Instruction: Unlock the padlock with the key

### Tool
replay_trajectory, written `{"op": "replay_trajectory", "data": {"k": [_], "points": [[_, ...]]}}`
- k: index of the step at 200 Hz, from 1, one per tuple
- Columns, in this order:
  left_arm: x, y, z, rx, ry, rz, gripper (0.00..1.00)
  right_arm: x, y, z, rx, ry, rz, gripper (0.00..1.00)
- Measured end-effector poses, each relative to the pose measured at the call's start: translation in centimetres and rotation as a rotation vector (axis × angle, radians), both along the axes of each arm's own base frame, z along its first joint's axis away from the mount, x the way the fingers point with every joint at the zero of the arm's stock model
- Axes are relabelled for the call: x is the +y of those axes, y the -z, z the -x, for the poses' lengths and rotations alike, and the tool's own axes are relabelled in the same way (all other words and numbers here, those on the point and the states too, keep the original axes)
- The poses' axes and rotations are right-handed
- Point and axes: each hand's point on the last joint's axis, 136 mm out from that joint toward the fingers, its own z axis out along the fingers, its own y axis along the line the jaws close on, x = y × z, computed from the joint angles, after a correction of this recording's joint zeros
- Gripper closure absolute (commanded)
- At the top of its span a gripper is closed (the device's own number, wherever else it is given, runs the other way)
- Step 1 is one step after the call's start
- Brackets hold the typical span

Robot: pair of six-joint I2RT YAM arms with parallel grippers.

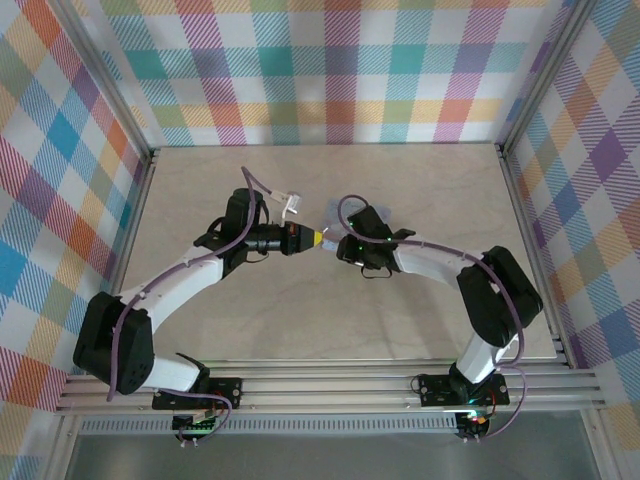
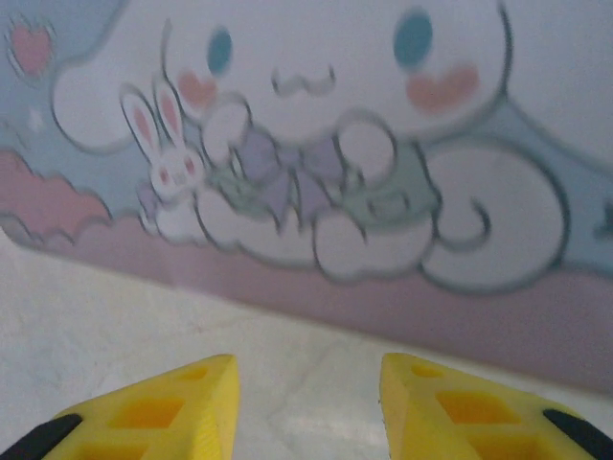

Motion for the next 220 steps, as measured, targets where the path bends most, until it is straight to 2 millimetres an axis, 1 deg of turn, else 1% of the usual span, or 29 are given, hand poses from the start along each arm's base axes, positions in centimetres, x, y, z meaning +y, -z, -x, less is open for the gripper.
{"op": "replay_trajectory", "data": {"k": [30,51,77,107,132,161,220], "points": [[0.6,1.9,-0.5,0.051,-0.049,-0.032,1.00,-0.1,0.2,-1.5,-0.025,0.008,0.065,0.55],[0.9,2.7,-0.8,0.067,-0.074,-0.052,1.00,-0.4,0.1,-2.1,-0.043,-0.004,0.113,0.54],[1.3,3.5,-0.8,0.079,-0.093,-0.071,1.00,-0.2,0.0,-3.0,-0.062,-0.030,0.161,0.54],[1.5,4.1,-0.7,0.091,-0.105,-0.083,1.00,-0.1,0.6,-3.5,-0.067,-0.049,0.196,0.54],[1.8,4.6,-0.7,0.101,-0.118,-0.093,1.00,-0.1,1.5,-3.5,-0.055,-0.055,0.213,0.54],[2.3,5.3,0.0,0.111,-0.129,-0.107,1.00,-0.2,2.1,-3.7,-0.053,-0.050,0.224,0.55],[2.8,5.3,0.6,0.103,-0.141,-0.110,1.00,-0.1,2.8,-4.4,-0.074,-0.036,0.230,0.58]]}}
